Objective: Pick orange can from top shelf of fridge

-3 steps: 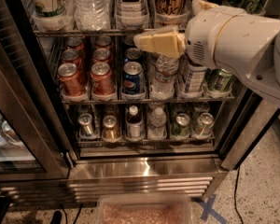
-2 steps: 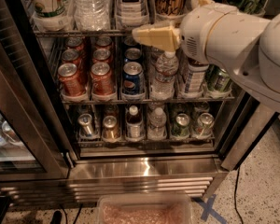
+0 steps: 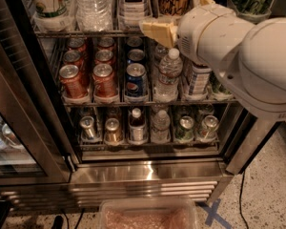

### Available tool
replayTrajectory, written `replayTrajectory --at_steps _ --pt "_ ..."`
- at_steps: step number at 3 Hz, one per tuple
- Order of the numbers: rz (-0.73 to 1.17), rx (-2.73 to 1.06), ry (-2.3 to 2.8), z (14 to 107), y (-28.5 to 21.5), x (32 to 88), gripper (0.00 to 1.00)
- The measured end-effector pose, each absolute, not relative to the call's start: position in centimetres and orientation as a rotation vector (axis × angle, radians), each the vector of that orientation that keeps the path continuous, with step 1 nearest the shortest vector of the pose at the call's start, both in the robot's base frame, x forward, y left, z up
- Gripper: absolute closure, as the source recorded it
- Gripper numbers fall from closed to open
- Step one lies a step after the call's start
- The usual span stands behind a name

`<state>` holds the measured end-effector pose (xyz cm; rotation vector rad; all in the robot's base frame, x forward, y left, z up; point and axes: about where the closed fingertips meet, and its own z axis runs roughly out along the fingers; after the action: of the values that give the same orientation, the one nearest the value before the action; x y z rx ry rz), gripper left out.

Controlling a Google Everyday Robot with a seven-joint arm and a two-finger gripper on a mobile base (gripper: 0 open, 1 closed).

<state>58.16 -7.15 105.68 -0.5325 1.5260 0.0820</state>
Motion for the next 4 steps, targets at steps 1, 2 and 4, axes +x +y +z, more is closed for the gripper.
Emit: replayTrajectory --at_steps 1,2,4 --pt "0.032 -0.496 1.513 105.9 -7.6 58.9 0.15" --pt "-0.013 -0.457 1.5 106.3 -8.3 59.5 0.16" --pt "-0.038 -0.358 1.473 107.6 -9.0 60.8 0.22"
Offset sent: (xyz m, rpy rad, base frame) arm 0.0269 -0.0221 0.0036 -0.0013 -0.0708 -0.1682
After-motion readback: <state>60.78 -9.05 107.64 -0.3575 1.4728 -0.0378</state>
